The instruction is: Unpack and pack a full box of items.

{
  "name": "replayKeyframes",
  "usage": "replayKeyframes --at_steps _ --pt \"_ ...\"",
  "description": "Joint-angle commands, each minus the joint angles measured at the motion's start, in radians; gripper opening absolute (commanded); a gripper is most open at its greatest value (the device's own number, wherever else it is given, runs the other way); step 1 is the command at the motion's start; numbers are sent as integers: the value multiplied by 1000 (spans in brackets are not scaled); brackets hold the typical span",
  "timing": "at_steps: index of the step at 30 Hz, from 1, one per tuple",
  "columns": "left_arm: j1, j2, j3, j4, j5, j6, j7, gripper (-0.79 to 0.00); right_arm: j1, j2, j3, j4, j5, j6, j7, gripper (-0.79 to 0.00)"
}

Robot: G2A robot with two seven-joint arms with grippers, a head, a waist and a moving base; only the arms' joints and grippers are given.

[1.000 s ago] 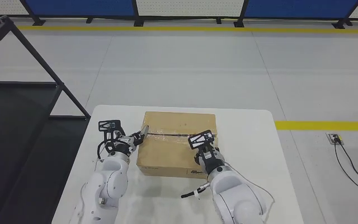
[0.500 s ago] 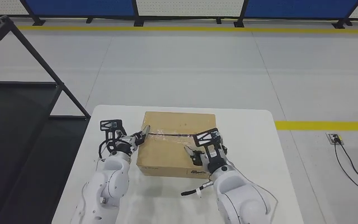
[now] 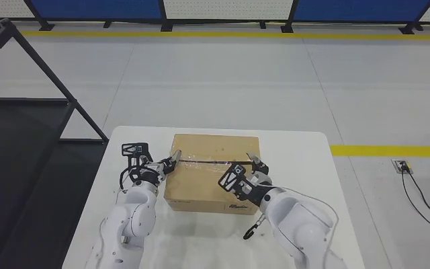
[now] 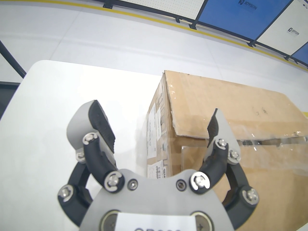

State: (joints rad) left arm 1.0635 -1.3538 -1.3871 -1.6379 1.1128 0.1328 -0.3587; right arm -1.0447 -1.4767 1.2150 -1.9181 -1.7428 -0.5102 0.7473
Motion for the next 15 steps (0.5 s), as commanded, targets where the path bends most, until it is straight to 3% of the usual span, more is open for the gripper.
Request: replayKeyframes --at_steps 1,3,10,15 --pt "1 0 -1 0 -2 4 2 0 12 2 3 15 12 -26 9 -536" --pt "1 -1 -1 0 -3 7 3 0 18 4 4 24 17 -43 19 -594" --pt "-4 -2 5 6 -4 10 6 0 8 12 -4 23 6 -77 29 -637" --pt "-8 -3 11 9 -1 12 6 0 -4 16 -18 20 -13 -75 44 -625"
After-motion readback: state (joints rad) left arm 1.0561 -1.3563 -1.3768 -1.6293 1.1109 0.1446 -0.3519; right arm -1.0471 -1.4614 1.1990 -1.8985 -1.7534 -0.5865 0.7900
